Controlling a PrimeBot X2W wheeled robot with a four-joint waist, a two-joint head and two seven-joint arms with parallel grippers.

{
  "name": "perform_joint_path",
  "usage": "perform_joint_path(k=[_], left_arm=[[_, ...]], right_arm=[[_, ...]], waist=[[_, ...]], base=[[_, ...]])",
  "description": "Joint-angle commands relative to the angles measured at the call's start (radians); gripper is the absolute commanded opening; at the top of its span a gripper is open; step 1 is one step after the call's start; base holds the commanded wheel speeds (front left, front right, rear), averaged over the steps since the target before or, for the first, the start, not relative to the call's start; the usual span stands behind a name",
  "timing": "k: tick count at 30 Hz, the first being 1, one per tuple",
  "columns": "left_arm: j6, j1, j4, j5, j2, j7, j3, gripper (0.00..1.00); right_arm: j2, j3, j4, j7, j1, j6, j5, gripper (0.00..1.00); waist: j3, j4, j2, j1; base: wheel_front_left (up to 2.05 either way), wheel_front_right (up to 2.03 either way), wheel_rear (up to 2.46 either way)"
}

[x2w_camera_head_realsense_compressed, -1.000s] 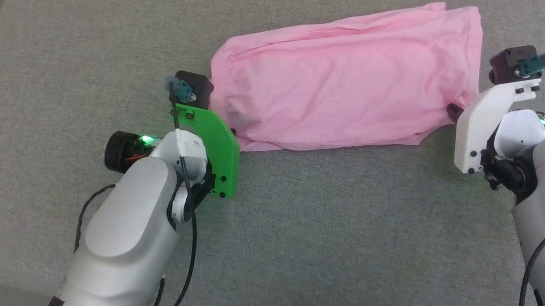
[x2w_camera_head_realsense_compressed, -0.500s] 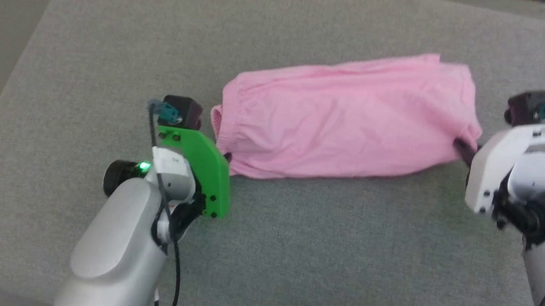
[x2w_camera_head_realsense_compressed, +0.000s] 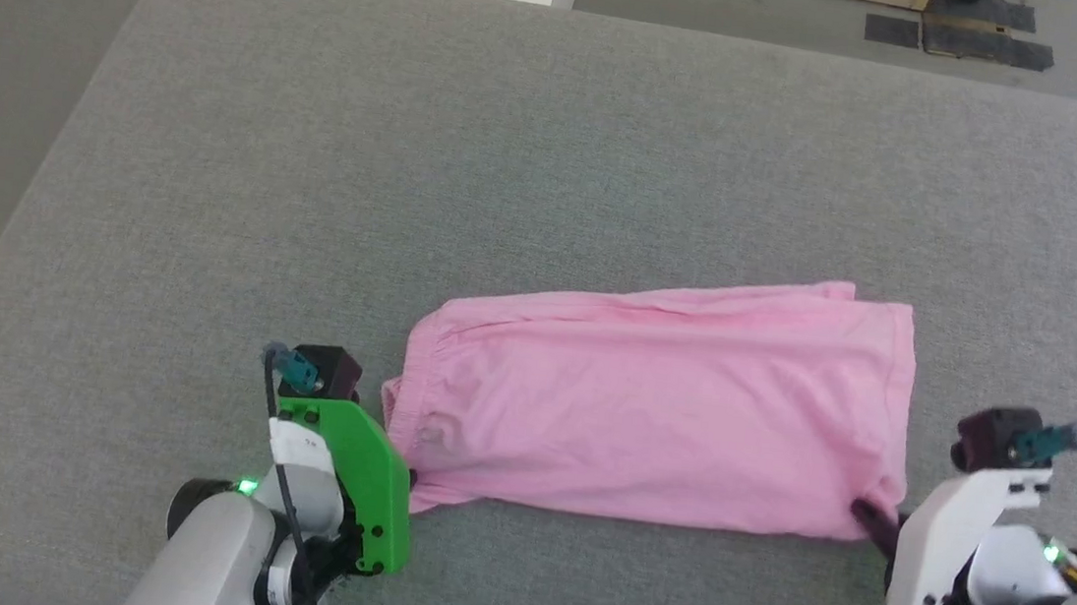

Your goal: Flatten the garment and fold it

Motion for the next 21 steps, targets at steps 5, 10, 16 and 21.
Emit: perform_joint_path(k=[5,10,16,21], left_arm=[[0.021,0.027,-0.01,-0.033,-0.008,-0.019,0.028,1.0],[0.027,0.037,-0.084,-0.092,-0.017,-0.049,0.088,1.0],[0.047,0.064,-0.199,-0.136,-0.006,-0.115,0.185,1.0],[0.048,0.076,-0.24,-0.057,0.032,-0.29,0.24,1.0]], right_arm=[[0.04,-0.026,-0.054,0.017,0.043,-0.002,-0.003,1.0],[0.032,-0.075,-0.117,0.064,0.048,-0.002,0.068,1.0],[-0.001,-0.177,-0.212,0.134,0.04,-0.002,0.121,1.0],[-0.004,-0.224,-0.217,0.137,-0.012,-0.002,0.102,1.0]], waist=[[0.007,-0.012,0.0,0.0],[-0.012,-0.011,0.0,0.0],[-0.027,-0.003,0.0,0.0],[-0.017,-0.007,0.0,0.0]], base=[[0.0,0.0,0.0],[0.0,0.0,0.0],[0.0,0.0,0.0],[0.0,0.0,0.0]])
